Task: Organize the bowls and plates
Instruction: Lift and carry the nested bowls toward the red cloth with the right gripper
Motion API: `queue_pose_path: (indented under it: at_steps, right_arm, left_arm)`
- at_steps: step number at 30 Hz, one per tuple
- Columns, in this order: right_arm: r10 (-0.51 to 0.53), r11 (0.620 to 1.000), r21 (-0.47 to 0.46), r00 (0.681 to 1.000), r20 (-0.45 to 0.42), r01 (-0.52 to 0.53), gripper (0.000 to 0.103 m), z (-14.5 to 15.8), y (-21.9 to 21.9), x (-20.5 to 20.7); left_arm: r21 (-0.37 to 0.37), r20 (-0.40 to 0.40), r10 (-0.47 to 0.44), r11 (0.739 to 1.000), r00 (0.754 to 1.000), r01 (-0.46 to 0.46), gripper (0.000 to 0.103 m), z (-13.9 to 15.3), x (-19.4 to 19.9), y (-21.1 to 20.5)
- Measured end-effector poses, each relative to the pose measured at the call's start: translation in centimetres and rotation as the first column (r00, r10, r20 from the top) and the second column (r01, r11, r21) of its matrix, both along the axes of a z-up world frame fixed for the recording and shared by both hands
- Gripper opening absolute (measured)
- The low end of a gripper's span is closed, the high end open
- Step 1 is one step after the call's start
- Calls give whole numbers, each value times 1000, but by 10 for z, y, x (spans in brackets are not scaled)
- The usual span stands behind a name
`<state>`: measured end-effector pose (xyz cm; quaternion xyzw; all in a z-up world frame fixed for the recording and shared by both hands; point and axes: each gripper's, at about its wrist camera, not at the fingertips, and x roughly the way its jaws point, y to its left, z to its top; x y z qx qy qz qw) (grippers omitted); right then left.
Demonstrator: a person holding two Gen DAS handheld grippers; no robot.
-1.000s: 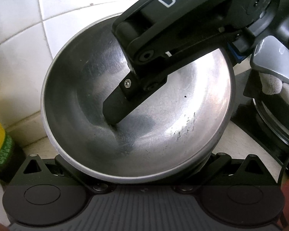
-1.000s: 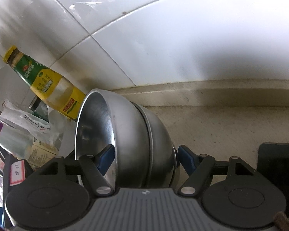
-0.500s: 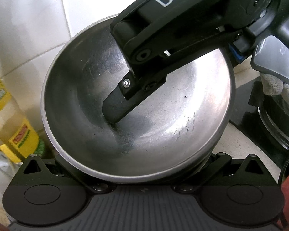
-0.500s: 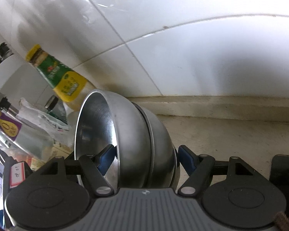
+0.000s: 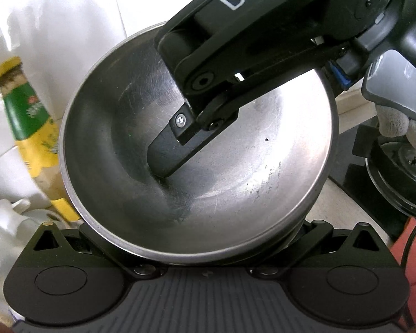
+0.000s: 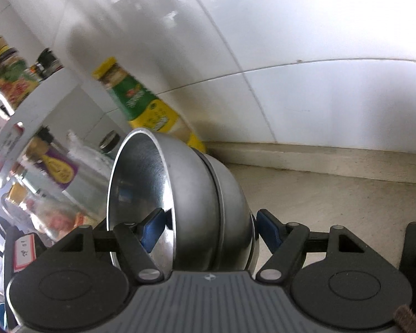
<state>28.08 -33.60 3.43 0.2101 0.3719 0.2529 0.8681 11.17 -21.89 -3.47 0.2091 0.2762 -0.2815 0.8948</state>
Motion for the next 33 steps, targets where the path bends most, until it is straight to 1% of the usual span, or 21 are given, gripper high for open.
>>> queue_pose_path:
  at_steps: [9, 14, 25, 28, 33]
  right_arm:
    - [36, 999, -6, 999, 29, -36, 68, 16, 15, -23]
    - [45, 999, -12, 998, 37, -45, 68, 22, 19, -36]
    - [54, 998, -19, 997, 59, -53, 68, 31, 12, -67]
    - [55, 998, -21, 997, 61, -54, 68, 32, 11, -74]
    - [58, 998, -29, 996, 70, -56, 68, 35, 8, -88]
  left_arm:
    - [-1, 25, 34, 999, 999, -34, 103, 1, -46, -6]
    - [-5, 34, 44, 999, 998, -44, 103, -3, -65, -8]
    - [-6, 54, 57, 998, 997, -57, 103, -8, -113, -17]
    - [-5, 58, 58, 998, 997, -57, 103, -12, -123, -21]
    - [-14, 66, 61, 998, 996, -61, 103, -10, -134, -23]
